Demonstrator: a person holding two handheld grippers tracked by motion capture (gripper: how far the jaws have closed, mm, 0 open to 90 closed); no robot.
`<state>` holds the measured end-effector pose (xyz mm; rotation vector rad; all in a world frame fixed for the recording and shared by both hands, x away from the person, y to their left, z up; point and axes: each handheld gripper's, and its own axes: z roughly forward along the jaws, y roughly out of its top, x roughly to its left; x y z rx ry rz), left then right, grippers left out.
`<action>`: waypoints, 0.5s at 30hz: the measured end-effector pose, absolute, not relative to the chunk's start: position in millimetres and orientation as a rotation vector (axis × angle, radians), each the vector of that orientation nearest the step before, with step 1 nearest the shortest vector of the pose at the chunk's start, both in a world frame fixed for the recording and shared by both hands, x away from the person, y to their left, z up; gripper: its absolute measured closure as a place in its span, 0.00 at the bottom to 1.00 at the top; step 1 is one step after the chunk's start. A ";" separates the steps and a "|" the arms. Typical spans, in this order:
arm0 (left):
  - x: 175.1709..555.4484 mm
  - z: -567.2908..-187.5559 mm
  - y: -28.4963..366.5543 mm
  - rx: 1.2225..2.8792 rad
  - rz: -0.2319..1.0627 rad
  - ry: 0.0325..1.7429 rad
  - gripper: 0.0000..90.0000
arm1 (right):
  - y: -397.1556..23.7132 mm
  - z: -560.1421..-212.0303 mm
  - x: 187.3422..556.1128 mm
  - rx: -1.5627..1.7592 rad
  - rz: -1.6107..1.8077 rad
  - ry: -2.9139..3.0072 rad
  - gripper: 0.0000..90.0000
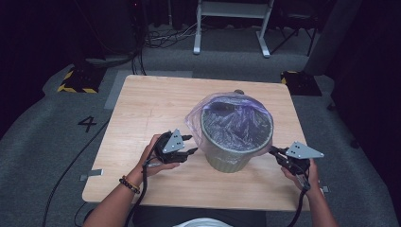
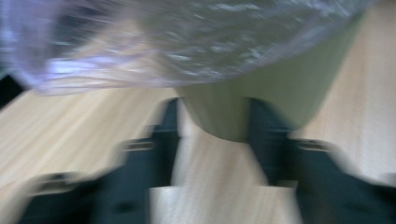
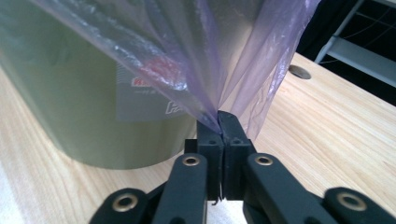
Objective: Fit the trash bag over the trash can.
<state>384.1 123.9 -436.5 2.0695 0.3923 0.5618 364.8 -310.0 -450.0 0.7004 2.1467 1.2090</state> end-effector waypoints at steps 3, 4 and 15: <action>384.7 -434.3 126.1 2.013 0.598 0.414 0.24 | -309.8 -448.8 365.3 0.709 1.211 2.131 0.92; 385.1 -434.7 124.4 2.012 0.583 0.410 0.20 | -308.8 -448.4 365.1 0.709 1.209 2.130 0.89; 382.1 -427.7 103.2 1.956 0.516 0.342 0.17 | -304.0 -442.9 363.5 0.714 1.201 2.095 0.70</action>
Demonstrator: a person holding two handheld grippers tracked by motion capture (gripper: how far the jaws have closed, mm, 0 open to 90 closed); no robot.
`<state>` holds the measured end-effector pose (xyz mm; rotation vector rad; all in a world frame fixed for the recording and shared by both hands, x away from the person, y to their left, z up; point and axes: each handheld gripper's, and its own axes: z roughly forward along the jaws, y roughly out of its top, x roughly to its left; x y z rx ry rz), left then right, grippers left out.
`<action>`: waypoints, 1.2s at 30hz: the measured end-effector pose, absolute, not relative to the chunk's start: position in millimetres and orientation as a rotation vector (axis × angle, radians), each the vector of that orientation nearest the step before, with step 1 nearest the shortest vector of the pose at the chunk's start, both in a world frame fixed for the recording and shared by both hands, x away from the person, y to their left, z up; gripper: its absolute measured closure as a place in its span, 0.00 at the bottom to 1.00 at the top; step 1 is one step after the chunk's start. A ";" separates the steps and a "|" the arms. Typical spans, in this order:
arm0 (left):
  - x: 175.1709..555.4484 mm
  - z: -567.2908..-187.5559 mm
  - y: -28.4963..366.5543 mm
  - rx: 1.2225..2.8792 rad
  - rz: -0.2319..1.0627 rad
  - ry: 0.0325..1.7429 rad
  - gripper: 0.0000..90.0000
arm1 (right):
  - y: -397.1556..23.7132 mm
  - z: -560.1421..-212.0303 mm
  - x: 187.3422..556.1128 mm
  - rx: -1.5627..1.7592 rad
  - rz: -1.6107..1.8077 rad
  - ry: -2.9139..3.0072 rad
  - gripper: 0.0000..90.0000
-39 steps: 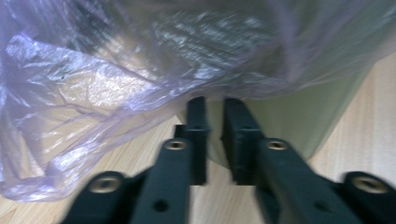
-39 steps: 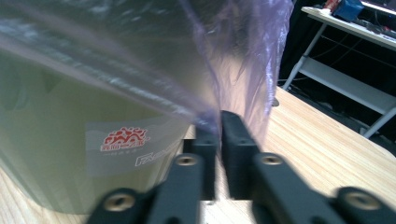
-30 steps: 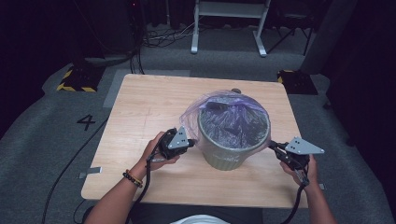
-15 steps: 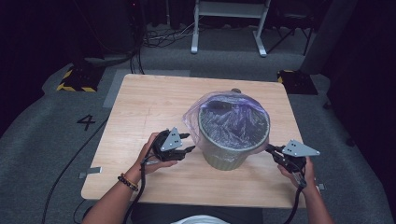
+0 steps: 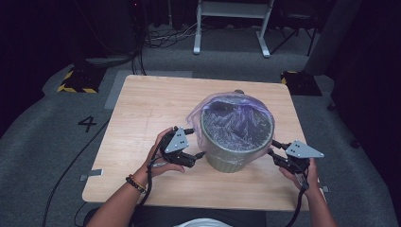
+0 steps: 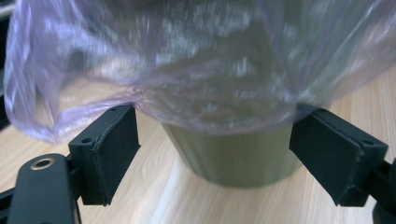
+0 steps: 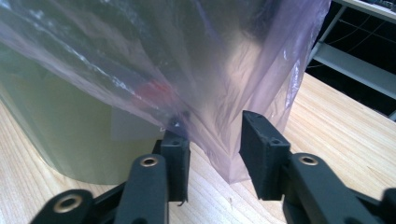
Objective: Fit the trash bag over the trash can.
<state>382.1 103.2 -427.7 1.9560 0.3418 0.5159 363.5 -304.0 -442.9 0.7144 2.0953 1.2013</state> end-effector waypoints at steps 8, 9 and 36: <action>382.9 -420.9 96.4 1.956 0.566 0.297 0.64 | -301.2 -439.9 361.9 0.690 1.218 2.093 0.74; 382.9 -420.9 96.4 1.956 0.566 0.297 0.74 | -300.9 -439.7 361.4 0.683 1.221 2.094 0.76; 386.6 -463.3 106.2 2.296 0.447 0.208 1.00 | -306.0 -470.2 371.6 0.733 1.218 2.222 1.00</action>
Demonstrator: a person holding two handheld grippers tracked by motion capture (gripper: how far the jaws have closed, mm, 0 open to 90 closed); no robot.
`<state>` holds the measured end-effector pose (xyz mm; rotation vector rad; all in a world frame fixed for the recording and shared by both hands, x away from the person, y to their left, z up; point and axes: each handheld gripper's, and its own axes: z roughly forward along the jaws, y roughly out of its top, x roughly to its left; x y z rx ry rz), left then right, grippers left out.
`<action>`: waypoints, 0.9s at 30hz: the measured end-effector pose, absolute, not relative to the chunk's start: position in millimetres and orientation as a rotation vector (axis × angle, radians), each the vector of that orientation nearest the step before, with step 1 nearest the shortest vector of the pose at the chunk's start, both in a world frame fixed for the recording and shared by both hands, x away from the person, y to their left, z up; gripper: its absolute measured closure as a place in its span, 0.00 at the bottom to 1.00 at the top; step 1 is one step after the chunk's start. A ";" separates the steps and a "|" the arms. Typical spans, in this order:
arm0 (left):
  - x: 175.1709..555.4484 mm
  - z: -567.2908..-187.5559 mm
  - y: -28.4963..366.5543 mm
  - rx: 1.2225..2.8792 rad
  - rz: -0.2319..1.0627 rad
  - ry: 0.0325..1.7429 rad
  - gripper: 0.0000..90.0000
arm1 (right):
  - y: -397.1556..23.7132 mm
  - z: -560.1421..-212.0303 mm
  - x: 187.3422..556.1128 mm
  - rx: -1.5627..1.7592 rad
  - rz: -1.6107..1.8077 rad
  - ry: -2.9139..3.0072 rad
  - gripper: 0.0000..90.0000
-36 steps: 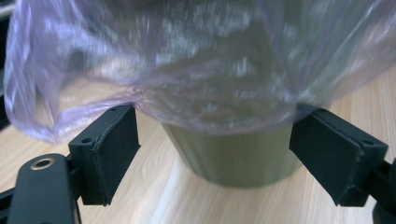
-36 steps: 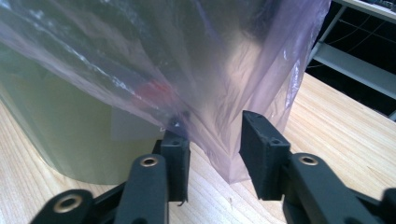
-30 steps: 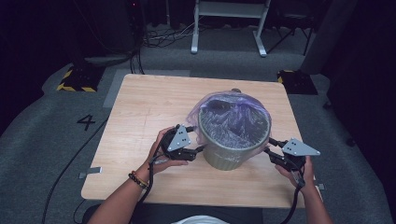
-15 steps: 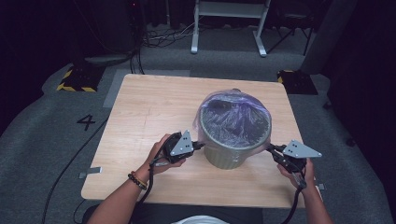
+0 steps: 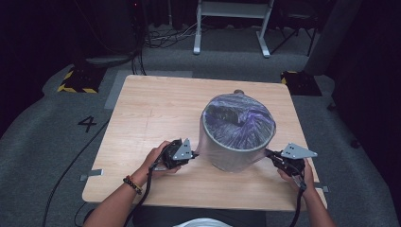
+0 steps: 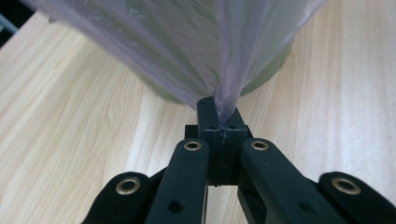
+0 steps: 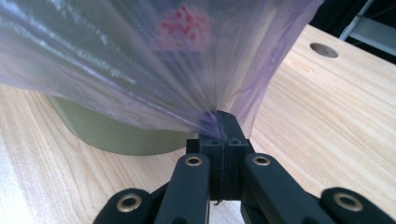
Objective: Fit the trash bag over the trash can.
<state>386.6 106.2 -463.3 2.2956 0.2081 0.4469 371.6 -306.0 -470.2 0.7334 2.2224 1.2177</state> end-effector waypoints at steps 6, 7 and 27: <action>391.0 -469.2 111.5 2.268 0.441 0.261 1.00 | -307.1 -472.7 374.8 0.769 1.233 2.212 1.00; 391.9 -470.2 112.5 2.259 0.438 0.281 1.00 | -307.1 -472.7 375.0 0.771 1.231 2.210 1.00; 389.2 -470.2 138.2 2.197 0.383 0.472 0.25 | -327.5 -462.9 378.3 0.872 1.318 2.170 0.50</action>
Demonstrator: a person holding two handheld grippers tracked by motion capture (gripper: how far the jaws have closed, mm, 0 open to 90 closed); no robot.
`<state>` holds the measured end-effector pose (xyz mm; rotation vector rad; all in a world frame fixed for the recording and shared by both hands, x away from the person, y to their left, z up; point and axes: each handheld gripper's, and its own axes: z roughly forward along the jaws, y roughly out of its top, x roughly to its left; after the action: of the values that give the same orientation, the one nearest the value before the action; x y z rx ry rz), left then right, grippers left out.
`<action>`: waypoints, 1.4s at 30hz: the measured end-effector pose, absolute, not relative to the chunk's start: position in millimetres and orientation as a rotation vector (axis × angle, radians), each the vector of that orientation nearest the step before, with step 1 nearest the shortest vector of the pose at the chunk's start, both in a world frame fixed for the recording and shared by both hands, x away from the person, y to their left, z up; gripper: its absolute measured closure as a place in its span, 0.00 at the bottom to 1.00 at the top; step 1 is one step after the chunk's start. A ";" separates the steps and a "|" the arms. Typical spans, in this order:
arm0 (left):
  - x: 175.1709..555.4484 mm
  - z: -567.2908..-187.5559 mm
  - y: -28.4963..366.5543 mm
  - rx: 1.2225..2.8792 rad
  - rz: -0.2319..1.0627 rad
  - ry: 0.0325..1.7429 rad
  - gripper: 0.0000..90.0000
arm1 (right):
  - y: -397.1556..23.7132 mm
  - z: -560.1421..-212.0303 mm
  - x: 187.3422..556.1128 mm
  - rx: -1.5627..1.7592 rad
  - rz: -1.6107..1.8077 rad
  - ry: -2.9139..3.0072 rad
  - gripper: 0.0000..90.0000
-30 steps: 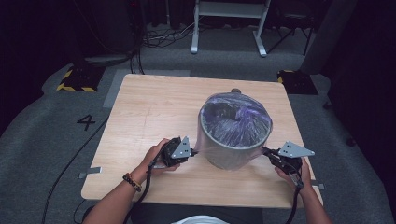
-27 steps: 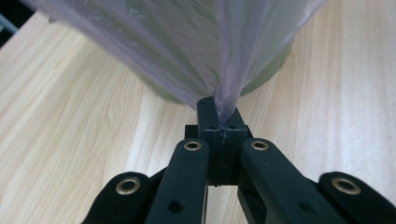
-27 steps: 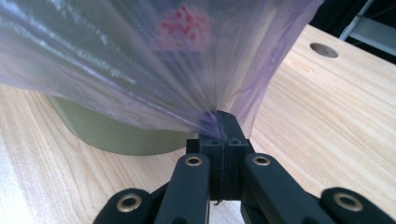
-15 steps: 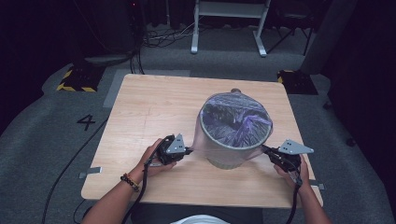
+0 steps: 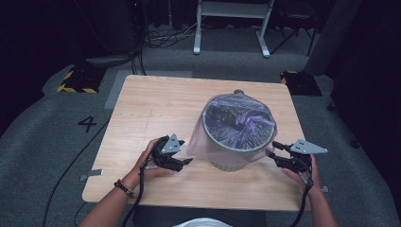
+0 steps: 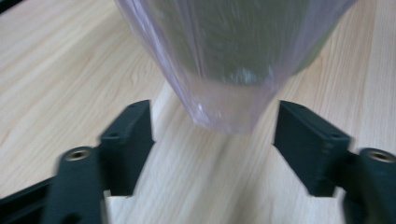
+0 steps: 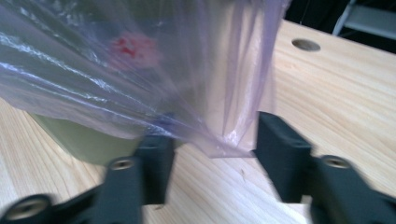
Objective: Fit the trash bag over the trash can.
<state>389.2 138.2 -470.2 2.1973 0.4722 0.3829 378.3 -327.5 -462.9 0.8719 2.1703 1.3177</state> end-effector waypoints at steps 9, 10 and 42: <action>383.0 -485.3 163.9 2.238 0.265 0.545 0.18 | -345.5 -454.5 377.1 0.946 1.373 2.153 0.29; 382.1 -486.6 165.9 2.242 0.265 0.545 0.18 | -346.3 -453.2 376.6 0.947 1.387 2.150 0.28; 375.8 -503.5 182.9 2.277 0.253 0.641 0.17 | -332.7 -395.8 360.6 0.804 1.441 2.023 0.26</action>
<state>375.8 182.9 -503.5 2.2767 0.6412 0.2526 360.6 -332.7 -395.8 0.8037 2.0234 1.4411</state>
